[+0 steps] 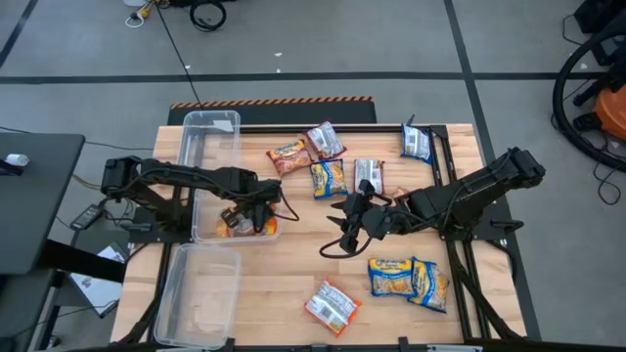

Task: Sort Maruchan noodles
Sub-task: Adjust the orange noodle pack

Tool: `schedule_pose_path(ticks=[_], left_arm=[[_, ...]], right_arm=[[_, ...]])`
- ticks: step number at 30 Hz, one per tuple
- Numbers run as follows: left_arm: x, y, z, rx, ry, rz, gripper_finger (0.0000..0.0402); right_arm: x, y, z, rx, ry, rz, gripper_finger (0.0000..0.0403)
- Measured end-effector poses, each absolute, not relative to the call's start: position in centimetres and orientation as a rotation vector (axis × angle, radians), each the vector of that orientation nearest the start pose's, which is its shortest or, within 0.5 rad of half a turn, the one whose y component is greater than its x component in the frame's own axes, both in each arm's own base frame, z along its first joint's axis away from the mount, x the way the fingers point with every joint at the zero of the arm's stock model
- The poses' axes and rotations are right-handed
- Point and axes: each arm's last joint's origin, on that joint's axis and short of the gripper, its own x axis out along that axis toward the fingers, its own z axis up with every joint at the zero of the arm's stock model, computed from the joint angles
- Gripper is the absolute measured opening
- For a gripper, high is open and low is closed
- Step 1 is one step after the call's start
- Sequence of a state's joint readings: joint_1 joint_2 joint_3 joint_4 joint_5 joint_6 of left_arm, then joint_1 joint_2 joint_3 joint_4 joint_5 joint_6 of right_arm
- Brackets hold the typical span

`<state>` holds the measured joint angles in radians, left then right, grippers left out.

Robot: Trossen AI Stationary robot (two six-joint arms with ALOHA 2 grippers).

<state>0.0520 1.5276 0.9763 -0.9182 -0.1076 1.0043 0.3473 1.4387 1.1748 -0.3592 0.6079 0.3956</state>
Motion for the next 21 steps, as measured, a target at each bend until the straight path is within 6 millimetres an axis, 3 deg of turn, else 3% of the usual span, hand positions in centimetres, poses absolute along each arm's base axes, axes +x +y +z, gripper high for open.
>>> schedule_pose_path(ticks=[4,10,14,18,21], left_arm=[[25.3,0.7,19.2,0.883,1.488,-0.641,0.0011],[24.6,-1.1,21.8,0.877,1.534,-0.606,0.0006],[23.1,-2.0,23.7,0.825,1.606,-0.575,0.0005],[21.4,-2.6,24.2,0.711,1.719,-0.626,0.0005],[21.2,-2.9,24.2,0.651,1.736,-0.626,0.0006]], right_arm=[[29.9,9.1,30.6,0.090,0.495,-0.354,0.0158],[29.9,9.1,30.6,0.089,0.496,-0.354,0.0158],[29.9,9.0,30.6,0.089,0.497,-0.354,0.0158],[29.8,9.0,30.5,0.091,0.498,-0.355,0.0158],[29.9,9.0,30.6,0.093,0.495,-0.355,0.0158]])
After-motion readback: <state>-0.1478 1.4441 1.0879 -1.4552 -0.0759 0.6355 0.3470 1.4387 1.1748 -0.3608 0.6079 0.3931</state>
